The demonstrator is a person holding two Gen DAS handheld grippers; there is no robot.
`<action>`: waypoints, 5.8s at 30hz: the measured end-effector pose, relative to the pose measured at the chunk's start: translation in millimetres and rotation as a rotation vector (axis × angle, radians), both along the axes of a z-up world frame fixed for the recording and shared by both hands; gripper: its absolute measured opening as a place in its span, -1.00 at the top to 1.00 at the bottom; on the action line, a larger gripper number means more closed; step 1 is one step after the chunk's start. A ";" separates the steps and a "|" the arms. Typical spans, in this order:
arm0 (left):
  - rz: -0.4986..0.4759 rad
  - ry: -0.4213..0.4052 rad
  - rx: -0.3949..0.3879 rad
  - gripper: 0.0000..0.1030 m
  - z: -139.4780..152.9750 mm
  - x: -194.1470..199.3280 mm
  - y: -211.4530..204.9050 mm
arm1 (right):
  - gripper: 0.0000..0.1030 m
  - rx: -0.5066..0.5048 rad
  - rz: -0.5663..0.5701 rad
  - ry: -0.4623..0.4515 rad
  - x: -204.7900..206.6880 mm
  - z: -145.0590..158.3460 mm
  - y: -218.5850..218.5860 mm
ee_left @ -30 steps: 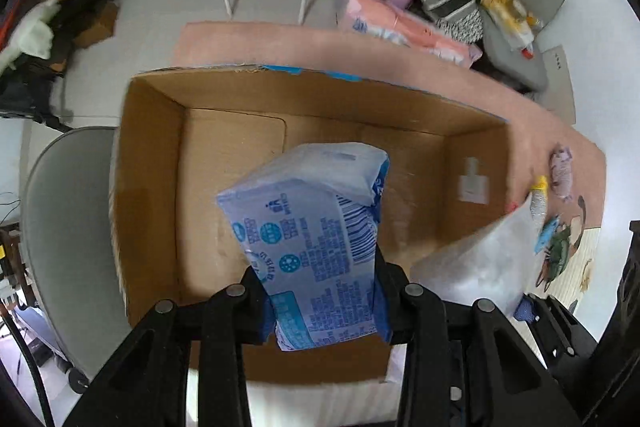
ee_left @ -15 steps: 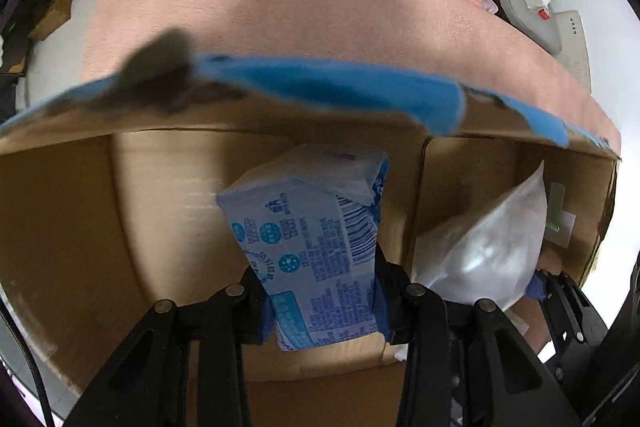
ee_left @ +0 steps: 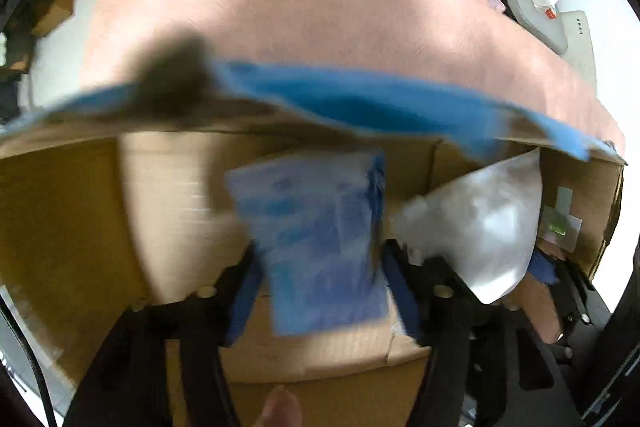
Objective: Organize soft objects
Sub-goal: 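Carry both held items into the cardboard box and open both tools, then move both tools back over the items on the mat, then grasp the red snack bag with the left tool while the right tool grasps the green snack bag, then carry both snack bags into the box and open both tools, then move both tools back toward the remaining items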
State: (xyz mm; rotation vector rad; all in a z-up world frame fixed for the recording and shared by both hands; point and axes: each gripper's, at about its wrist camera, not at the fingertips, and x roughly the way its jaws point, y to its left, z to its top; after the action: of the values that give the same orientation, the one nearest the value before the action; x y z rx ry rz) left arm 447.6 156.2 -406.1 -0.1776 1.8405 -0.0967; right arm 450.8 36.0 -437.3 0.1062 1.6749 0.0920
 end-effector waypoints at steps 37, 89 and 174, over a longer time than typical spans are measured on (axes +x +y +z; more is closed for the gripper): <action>-0.503 -0.298 0.137 -0.92 121.6 -60.5 -287.6 | -1.00 -0.166 -0.212 -0.188 -200.4 188.3 -389.9; -0.188 -0.277 -0.023 0.18 111.5 -154.6 -240.6 | 0.32 0.014 -0.248 -0.086 -153.2 163.0 -364.8; -0.564 -0.008 0.215 -0.82 53.6 -113.6 -313.1 | -0.98 -0.041 -0.493 -0.119 -243.1 133.5 -398.6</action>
State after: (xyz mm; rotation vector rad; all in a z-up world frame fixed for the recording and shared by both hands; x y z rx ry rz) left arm 334.0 -156.9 -352.5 0.4946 1.8324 -0.2885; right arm 207.8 -362.6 -303.8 0.4696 1.4890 -0.3018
